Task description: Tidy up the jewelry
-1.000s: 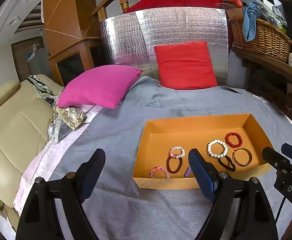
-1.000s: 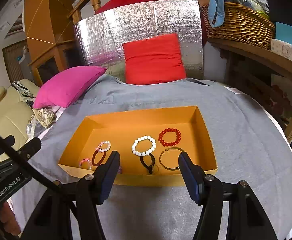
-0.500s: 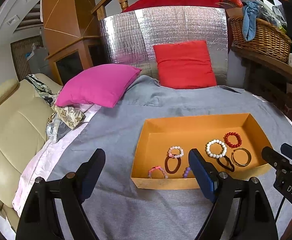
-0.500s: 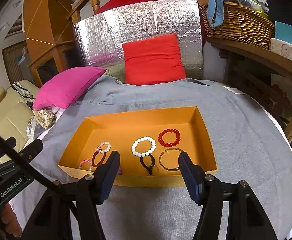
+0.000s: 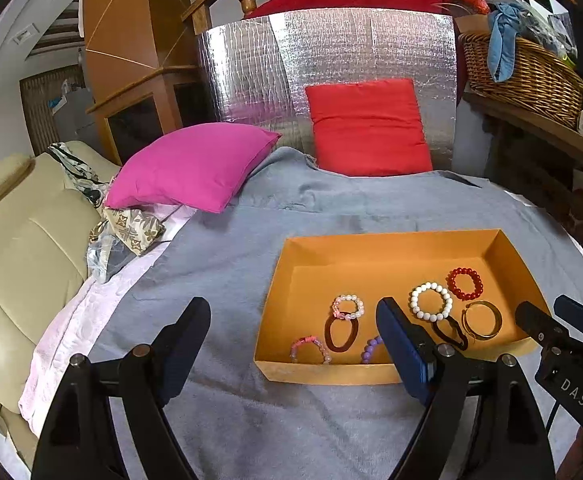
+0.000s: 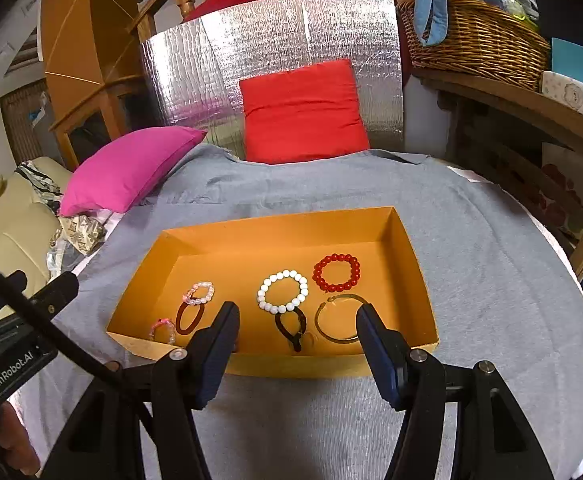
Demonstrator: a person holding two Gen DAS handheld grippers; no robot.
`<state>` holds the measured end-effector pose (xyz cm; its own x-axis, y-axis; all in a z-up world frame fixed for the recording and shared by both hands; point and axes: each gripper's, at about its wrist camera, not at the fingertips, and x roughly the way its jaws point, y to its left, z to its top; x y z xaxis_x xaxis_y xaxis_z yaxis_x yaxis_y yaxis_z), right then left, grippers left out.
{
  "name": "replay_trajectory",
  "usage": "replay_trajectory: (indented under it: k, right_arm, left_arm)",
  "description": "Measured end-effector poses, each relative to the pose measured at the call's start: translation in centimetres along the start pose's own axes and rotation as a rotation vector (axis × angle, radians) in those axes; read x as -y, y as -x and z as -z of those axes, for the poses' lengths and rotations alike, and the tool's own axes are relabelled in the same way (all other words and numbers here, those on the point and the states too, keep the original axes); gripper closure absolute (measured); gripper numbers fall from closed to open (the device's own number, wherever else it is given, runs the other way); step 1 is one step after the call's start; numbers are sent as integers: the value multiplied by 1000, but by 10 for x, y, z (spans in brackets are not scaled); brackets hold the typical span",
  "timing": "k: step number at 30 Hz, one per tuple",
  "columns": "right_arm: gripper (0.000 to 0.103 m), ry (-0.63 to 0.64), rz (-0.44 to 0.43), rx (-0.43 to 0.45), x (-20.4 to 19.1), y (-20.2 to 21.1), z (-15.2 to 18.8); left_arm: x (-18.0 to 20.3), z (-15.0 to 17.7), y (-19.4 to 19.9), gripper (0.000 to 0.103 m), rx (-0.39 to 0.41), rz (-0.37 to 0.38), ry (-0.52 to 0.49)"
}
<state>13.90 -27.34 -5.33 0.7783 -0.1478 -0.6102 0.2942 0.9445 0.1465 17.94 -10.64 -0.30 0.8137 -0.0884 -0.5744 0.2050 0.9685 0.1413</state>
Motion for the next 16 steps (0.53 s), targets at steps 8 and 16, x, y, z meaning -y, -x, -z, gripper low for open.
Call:
replay_trajectory:
  k: [8,16]
  right_arm:
    - [38,-9,1,-9,0,-6,0]
    - [38,-2,4,-8,1,-7,2]
  left_arm:
    - [1,-2,-7,18,-10,3,2]
    - [3,6,-10,18,-20,53,-4]
